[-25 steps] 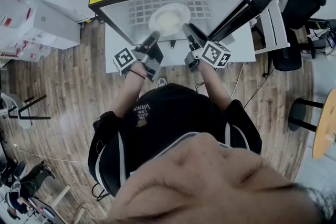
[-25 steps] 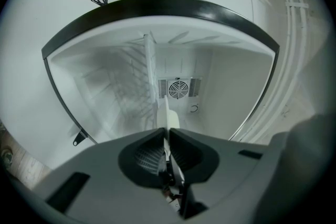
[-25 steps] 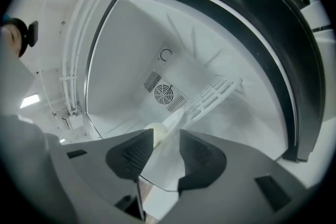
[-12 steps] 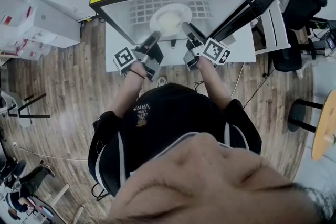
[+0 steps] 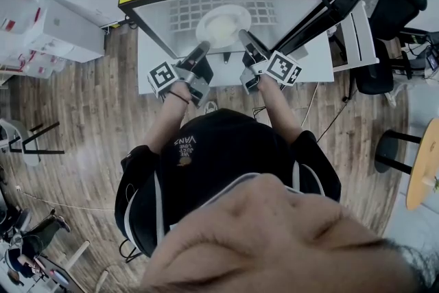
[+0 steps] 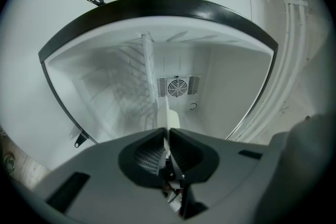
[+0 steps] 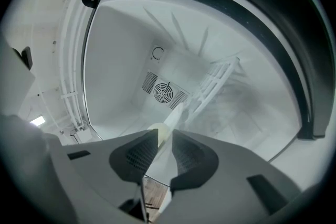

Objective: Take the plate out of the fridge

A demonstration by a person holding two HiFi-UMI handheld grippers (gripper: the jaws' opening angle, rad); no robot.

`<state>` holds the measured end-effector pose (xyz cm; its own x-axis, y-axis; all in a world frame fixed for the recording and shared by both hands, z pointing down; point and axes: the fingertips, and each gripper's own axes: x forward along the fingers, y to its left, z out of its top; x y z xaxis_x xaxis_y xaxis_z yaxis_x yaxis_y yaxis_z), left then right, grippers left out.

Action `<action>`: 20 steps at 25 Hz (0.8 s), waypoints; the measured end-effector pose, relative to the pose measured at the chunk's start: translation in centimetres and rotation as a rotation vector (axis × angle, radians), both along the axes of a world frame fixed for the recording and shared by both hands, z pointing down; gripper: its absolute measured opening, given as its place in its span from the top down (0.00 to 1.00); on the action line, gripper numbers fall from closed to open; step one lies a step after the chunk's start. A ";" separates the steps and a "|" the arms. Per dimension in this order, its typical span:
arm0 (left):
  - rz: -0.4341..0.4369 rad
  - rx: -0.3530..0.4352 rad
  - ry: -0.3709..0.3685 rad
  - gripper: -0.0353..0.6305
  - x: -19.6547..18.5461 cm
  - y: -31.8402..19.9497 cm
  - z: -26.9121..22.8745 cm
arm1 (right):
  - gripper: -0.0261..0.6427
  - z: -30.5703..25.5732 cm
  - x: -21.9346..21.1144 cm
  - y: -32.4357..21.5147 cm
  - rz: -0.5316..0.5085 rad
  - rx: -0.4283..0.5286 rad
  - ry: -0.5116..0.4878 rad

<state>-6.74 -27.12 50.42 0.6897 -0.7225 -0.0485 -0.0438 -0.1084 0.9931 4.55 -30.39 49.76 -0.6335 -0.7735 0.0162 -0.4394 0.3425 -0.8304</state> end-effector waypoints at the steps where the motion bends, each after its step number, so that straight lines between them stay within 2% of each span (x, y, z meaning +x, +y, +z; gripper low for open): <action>1: 0.000 0.000 0.002 0.88 0.0 0.0 0.0 | 0.83 0.0 0.0 0.0 -0.002 0.001 0.002; 20: -0.005 0.029 0.012 0.88 0.3 1.4 -0.6 | 0.83 -0.6 0.4 1.8 -0.011 0.022 0.032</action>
<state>-6.41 -25.73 49.85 0.6856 -0.7239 -0.0774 -0.0329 -0.1370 0.9900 4.95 -28.54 49.18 -0.6414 -0.7670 0.0195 -0.4619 0.3657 -0.8081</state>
